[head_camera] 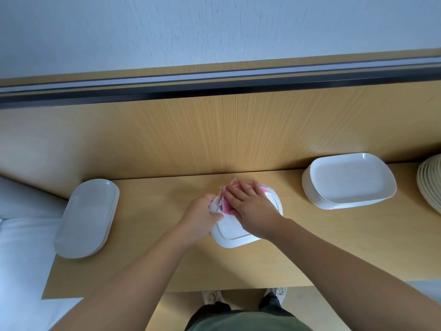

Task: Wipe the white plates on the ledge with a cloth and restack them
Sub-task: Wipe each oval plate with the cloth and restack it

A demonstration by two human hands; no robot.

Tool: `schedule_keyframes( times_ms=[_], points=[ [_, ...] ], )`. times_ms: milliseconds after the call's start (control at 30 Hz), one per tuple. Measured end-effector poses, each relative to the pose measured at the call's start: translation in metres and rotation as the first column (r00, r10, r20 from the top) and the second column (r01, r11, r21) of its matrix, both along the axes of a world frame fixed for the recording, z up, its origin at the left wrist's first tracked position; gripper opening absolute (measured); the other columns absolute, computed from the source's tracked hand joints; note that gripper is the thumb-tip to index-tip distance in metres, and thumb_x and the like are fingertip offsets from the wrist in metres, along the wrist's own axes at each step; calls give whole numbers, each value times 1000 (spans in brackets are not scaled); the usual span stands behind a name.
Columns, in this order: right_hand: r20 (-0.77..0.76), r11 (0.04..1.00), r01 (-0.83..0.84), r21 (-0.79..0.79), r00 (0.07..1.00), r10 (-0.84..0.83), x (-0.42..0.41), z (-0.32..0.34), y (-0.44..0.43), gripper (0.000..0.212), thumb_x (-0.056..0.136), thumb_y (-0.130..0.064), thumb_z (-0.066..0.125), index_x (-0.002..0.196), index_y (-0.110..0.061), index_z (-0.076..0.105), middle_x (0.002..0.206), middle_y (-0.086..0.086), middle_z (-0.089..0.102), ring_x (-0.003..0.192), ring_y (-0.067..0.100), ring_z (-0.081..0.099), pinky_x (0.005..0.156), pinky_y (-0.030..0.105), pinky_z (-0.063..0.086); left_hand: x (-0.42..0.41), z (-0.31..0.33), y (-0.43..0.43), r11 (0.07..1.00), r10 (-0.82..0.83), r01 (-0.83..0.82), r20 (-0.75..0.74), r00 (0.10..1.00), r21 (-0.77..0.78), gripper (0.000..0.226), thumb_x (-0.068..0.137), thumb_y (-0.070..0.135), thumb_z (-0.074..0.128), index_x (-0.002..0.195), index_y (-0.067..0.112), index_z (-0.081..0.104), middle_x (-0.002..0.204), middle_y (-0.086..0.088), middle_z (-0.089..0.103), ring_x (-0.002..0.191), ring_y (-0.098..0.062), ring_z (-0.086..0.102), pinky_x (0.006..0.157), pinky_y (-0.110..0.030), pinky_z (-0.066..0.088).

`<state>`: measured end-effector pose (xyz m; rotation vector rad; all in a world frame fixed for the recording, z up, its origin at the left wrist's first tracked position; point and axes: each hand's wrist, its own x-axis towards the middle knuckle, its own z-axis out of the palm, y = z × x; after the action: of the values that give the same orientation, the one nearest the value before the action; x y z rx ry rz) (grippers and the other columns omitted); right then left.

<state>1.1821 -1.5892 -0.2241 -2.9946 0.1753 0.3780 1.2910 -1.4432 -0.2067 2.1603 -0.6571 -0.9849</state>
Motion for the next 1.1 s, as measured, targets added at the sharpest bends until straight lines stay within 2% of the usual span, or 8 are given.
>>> schedule_keyframes(
  times_ms=[267, 367, 500, 700, 800, 867, 967, 1100],
  points=[
    [-51, 983, 42, 178, 998, -33, -14, -11, -34, 60, 96, -46, 24, 142, -15, 47, 143, 4, 52, 131, 30, 47, 105, 50, 41, 1, -9, 1, 999, 10, -11, 14, 1000, 50, 23, 82, 15, 67, 104, 19, 63, 95, 1, 68, 89, -19, 64, 77, -40, 54],
    [-39, 974, 123, 192, 992, -118, -25, -13, -45, 69, 94, -54, 14, 151, -20, 32, 156, -1, 35, 144, 25, 28, 115, 43, 23, 1, -10, 1, 998, 32, -33, 4, 999, 61, 23, 81, 15, 68, 104, 18, 64, 94, 1, 68, 88, -18, 64, 75, -37, 54],
    [-89, 945, 288, 158, 957, -276, -36, -21, -47, 56, 104, -43, 27, 156, -28, 12, 163, -8, 11, 150, 20, 6, 119, 42, 4, 2, -12, 1, 996, 57, -55, -18, 998, 76, 20, 82, 14, 68, 101, 17, 65, 92, 1, 68, 85, -17, 64, 65, -26, 50],
    [-82, 851, 437, 292, 898, -433, -55, -32, -30, 58, 103, -40, 34, 155, -21, 18, 162, -2, 13, 145, 20, 22, 111, 39, 32, 2, -15, 5, 991, 114, -109, -65, 991, 78, 21, 83, 9, 67, 99, 21, 63, 91, 4, 68, 82, -15, 64, 61, -24, 51],
    [-100, 833, 476, 282, 878, -468, -72, -39, -19, 57, 103, -42, 30, 155, -21, 18, 163, -1, 9, 148, 19, 15, 112, 40, 32, 5, -15, 8, 988, 148, -143, -84, 985, 65, 22, 83, 8, 68, 96, 24, 61, 92, 5, 67, 88, -19, 65, 71, -33, 54],
    [-126, 830, 489, 268, 872, -473, -78, -41, -16, 57, 103, -42, 29, 155, -20, 17, 163, 0, 8, 149, 19, 12, 114, 40, 28, 6, -14, 9, 989, 130, -123, -83, 988, 86, 26, 83, 10, 68, 105, 22, 60, 95, 5, 65, 91, -19, 64, 72, -34, 54],
    [-122, 852, 461, 246, 887, -445, -72, -37, -21, 69, 94, -53, 10, 154, -20, 23, 162, 0, 16, 147, 27, 16, 116, 43, 23, 7, -13, 12, 994, -4, 14, -93, 996, 110, 56, 86, 15, 66, 136, 28, 44, 114, 5, 57, 100, -16, 59, 71, -23, 50],
    [-113, 906, 387, 174, 921, -372, -60, -30, -36, 52, 105, -36, 27, 155, -26, 16, 163, -4, 7, 146, 23, 12, 115, 38, 18, 4, -12, 20, 984, -135, 148, -135, 982, 94, 68, 84, 14, 68, 144, 29, 39, 133, 7, 51, 116, -11, 53, 95, -25, 46]
  ],
)
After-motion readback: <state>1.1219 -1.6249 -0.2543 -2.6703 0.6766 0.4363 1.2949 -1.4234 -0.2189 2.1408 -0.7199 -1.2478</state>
